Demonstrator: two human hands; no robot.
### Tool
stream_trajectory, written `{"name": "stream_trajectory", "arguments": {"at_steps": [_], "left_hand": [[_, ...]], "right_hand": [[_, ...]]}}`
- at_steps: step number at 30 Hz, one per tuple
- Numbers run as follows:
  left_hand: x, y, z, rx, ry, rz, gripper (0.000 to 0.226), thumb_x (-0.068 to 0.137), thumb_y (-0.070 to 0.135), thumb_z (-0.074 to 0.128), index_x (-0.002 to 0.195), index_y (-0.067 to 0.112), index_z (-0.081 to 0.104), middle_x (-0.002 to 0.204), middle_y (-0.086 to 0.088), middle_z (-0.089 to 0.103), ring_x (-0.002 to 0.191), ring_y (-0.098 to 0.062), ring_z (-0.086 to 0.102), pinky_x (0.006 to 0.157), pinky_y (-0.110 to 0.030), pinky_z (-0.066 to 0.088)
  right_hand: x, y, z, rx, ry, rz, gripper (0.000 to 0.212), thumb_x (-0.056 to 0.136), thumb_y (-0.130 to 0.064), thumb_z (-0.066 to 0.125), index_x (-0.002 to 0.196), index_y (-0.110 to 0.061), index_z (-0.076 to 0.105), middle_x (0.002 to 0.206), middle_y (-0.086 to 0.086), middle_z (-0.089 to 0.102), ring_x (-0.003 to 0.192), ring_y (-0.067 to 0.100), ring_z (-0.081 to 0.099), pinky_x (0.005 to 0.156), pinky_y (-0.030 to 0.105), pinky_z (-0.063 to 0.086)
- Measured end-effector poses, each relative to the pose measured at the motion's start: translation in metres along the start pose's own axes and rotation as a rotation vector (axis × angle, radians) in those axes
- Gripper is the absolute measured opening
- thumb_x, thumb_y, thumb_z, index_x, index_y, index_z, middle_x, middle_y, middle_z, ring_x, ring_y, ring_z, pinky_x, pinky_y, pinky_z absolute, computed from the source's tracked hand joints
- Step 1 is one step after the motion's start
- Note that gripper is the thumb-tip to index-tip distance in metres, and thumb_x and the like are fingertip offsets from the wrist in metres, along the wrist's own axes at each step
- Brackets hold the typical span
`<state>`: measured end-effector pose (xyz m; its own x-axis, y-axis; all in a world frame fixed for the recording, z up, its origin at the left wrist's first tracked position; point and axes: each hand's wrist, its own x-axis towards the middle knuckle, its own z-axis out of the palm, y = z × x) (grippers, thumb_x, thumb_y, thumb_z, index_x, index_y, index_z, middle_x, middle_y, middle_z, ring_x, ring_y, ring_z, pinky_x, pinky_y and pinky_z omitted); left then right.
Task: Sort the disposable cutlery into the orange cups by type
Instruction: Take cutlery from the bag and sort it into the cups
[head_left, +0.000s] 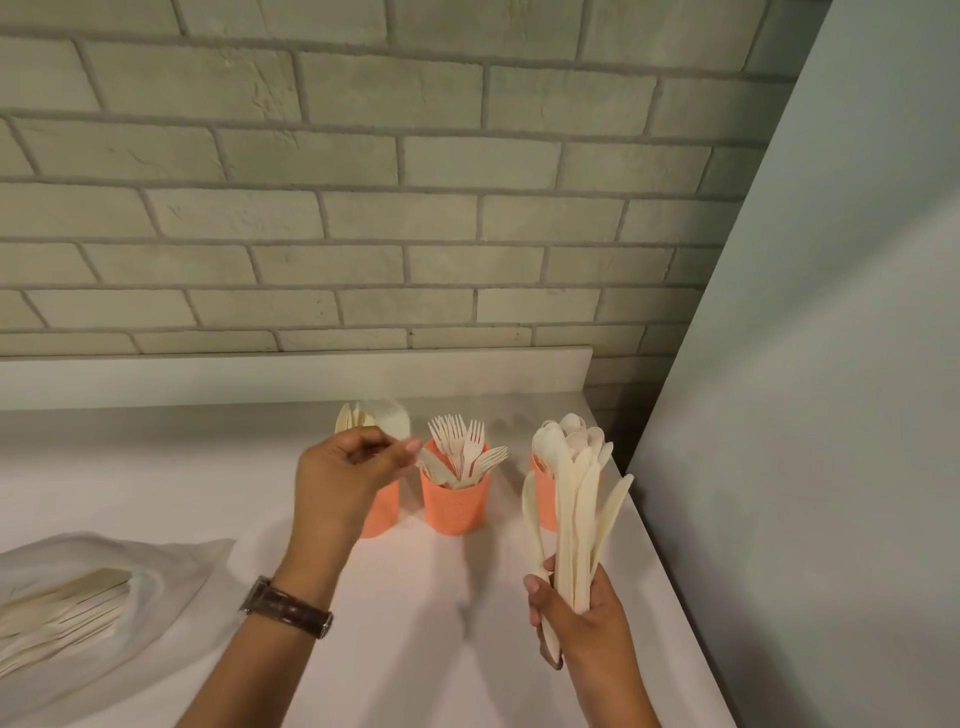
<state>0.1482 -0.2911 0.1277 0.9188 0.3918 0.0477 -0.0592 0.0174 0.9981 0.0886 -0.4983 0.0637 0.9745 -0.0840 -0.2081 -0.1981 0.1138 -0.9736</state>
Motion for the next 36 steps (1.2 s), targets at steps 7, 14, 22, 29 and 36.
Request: {"name": "stream_trajectory", "arguments": {"at_steps": [7, 14, 22, 29, 36], "left_hand": [[0.0, -0.041, 0.003, 0.232, 0.129, 0.059, 0.014, 0.069, 0.015, 0.08, 0.064, 0.017, 0.067, 0.053, 0.019, 0.065, 0.051, 0.004, 0.056, 0.055, -0.003, 0.04], [0.006, -0.05, 0.01, 0.087, 0.168, 0.05, 0.01, 0.071, 0.013, 0.078, 0.068, 0.014, 0.069, 0.06, 0.009, 0.07, 0.06, -0.002, 0.061, 0.06, -0.004, 0.044], [0.013, -0.059, 0.013, 0.264, 0.114, 0.097, 0.016, 0.073, 0.017, 0.077, 0.061, 0.02, 0.066, 0.051, 0.012, 0.063, 0.056, -0.004, 0.054, 0.055, -0.009, 0.039], [0.023, -0.088, 0.036, 0.79, -0.061, 0.289, 0.014, 0.084, 0.014, 0.063, 0.081, 0.005, 0.074, 0.091, -0.001, 0.059, 0.085, -0.02, 0.055, 0.076, -0.025, 0.037], [0.026, -0.092, 0.038, 0.869, -0.166, 0.275, 0.022, 0.085, 0.013, 0.058, 0.1, 0.006, 0.072, 0.116, -0.009, 0.055, 0.105, -0.021, 0.053, 0.091, -0.019, 0.034]], "right_hand": [[0.003, -0.001, 0.001, -0.017, 0.013, -0.011, 0.014, 0.084, -0.001, 0.064, 0.087, -0.009, 0.053, 0.047, 0.005, 0.054, 0.035, 0.017, 0.035, 0.034, 0.02, 0.028], [0.002, -0.001, 0.002, -0.053, -0.001, 0.005, 0.014, 0.084, -0.005, 0.065, 0.088, -0.012, 0.053, 0.049, 0.005, 0.055, 0.036, 0.015, 0.038, 0.036, 0.021, 0.03], [0.003, 0.003, 0.005, -0.058, -0.014, 0.016, 0.014, 0.084, -0.005, 0.066, 0.089, -0.012, 0.054, 0.049, 0.004, 0.056, 0.037, 0.015, 0.039, 0.037, 0.021, 0.03], [0.004, 0.006, 0.008, -0.056, -0.04, 0.017, 0.015, 0.084, -0.005, 0.065, 0.09, -0.011, 0.054, 0.05, 0.004, 0.057, 0.039, 0.016, 0.041, 0.038, 0.021, 0.03], [0.002, -0.002, 0.009, 0.115, -0.102, 0.039, 0.044, 0.066, -0.018, 0.071, 0.106, -0.016, 0.053, 0.055, 0.012, 0.06, 0.035, 0.02, 0.039, 0.035, 0.02, 0.031]]}}
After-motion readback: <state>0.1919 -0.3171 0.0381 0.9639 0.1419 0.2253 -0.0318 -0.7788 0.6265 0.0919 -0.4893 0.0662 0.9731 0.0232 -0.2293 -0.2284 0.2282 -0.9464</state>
